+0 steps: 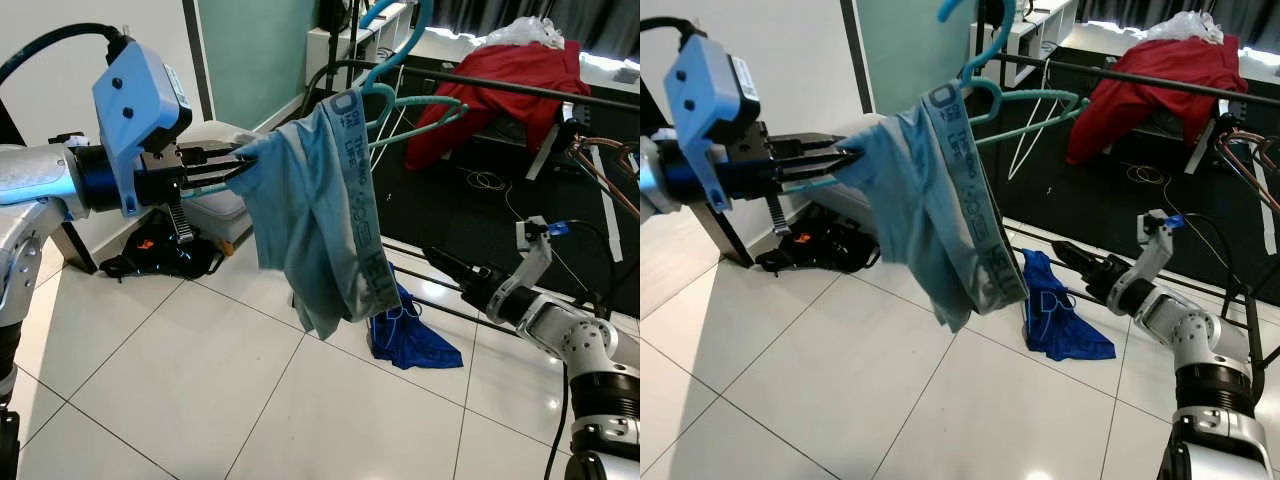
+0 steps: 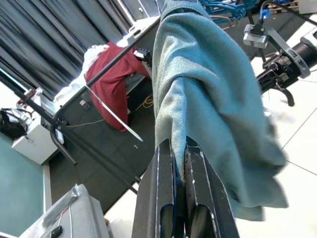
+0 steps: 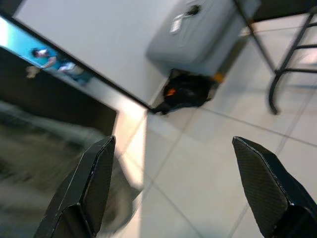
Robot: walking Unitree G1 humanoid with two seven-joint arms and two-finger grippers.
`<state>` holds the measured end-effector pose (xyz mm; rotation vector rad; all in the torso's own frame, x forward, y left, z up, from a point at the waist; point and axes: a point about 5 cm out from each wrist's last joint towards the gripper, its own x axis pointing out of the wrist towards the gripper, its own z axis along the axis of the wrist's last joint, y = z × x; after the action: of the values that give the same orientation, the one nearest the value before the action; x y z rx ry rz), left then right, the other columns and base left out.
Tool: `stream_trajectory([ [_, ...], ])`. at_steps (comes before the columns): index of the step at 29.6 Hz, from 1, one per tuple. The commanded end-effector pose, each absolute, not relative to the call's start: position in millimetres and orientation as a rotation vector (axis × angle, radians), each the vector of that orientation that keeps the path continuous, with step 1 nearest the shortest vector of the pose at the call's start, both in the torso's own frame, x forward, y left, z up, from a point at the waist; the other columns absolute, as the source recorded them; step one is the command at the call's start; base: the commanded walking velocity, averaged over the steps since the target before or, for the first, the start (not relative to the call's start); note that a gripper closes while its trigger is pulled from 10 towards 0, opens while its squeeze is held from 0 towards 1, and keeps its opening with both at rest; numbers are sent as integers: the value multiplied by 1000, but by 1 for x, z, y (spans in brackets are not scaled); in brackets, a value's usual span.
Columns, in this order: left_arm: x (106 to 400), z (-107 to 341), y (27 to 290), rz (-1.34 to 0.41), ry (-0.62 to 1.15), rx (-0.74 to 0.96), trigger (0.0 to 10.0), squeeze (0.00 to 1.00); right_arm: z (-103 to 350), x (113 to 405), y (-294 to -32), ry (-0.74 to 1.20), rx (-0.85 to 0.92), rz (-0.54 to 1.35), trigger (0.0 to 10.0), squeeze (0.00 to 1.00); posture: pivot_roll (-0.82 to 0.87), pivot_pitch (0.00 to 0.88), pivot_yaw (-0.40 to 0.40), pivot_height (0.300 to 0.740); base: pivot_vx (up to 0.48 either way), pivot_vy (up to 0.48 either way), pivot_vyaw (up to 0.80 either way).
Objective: Hang hanger
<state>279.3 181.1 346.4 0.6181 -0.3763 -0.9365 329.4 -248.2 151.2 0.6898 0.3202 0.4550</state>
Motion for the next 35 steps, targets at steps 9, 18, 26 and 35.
stream_trajectory([
  [9,273,356,172,-972,-444,623,10000,0,166,307,-228,296,686,747,10000,0,-90,37,-31,740,0,0,0],
  [18,270,360,168,-993,-478,620,10000,0,168,315,-232,290,721,691,10000,0,-88,38,-31,740,0,0,0],
  [26,266,365,166,-1013,-510,611,10000,0,164,304,-231,340,675,750,10000,0,-88,41,-30,740,0,0,0],
  [35,263,371,163,-1030,-545,593,10000,0,141,290,-217,511,474,821,10000,0,-89,40,-31,740,0,0,0],
])
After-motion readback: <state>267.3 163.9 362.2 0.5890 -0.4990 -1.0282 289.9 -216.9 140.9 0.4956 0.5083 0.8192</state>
